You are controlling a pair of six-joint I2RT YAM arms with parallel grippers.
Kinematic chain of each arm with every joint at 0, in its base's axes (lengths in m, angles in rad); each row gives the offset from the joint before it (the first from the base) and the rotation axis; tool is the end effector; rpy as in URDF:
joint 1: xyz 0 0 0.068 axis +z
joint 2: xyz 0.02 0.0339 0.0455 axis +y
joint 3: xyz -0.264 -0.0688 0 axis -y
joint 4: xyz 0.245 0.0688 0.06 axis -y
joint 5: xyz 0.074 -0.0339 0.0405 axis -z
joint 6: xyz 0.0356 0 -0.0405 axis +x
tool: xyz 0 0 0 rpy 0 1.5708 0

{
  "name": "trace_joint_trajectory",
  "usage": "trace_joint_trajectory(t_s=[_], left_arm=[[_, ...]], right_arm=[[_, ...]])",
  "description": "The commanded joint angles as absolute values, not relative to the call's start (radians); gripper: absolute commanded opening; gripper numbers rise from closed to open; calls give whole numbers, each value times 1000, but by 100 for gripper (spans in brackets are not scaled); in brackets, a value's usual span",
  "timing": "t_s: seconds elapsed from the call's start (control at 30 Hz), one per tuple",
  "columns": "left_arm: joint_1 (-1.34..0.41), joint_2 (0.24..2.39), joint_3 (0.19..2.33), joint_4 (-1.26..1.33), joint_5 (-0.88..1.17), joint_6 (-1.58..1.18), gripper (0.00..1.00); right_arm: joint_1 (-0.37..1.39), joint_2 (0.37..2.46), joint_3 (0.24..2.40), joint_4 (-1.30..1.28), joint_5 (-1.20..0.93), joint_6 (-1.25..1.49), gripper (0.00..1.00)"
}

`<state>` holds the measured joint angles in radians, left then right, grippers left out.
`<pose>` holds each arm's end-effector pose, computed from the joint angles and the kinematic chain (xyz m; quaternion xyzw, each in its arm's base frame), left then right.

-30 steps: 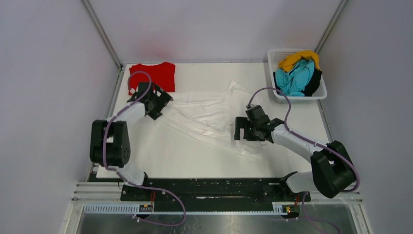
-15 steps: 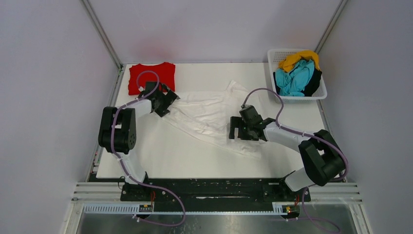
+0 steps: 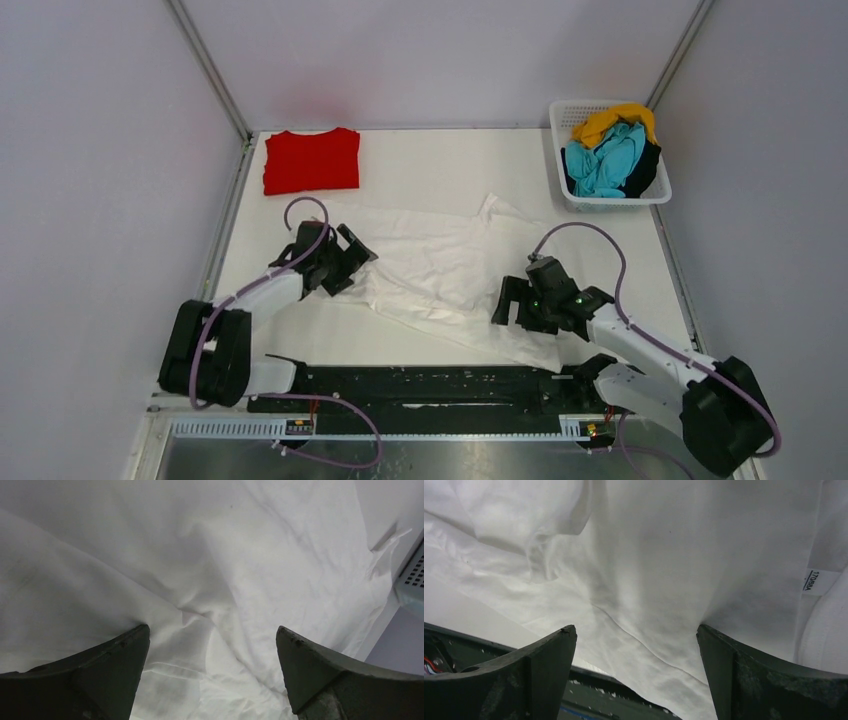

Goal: Fold and stack the t-shirts
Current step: Fold the flattened tshirt in 1/3 of the way

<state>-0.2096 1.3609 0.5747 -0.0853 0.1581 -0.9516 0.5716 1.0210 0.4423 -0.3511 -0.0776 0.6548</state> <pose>0.2442 -0.0577 0.1572 -0.3143 0.8826 -0.2494 0.2448 0.1545 0.1026 0.1671 0.0272 0.9481 0.2113 0.2363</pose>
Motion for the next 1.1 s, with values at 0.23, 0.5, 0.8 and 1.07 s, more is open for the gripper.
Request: trace_joint_trajectory(t_s=[0.23, 0.5, 0.8, 1.07], left_arm=[[-244, 1177, 625, -558, -152, -939, 99], [-224, 1173, 680, -651, -267, -962, 99], [-149, 1095, 571, -580, -322, -976, 99], [-135, 1212, 584, -436, -289, -981, 97]], right_arm=[[582, 791, 506, -611, -41, 606, 99], [668, 894, 545, -334, -146, 581, 100], [718, 1065, 581, -213, -159, 581, 99], [718, 1044, 558, -217, -108, 589, 100]])
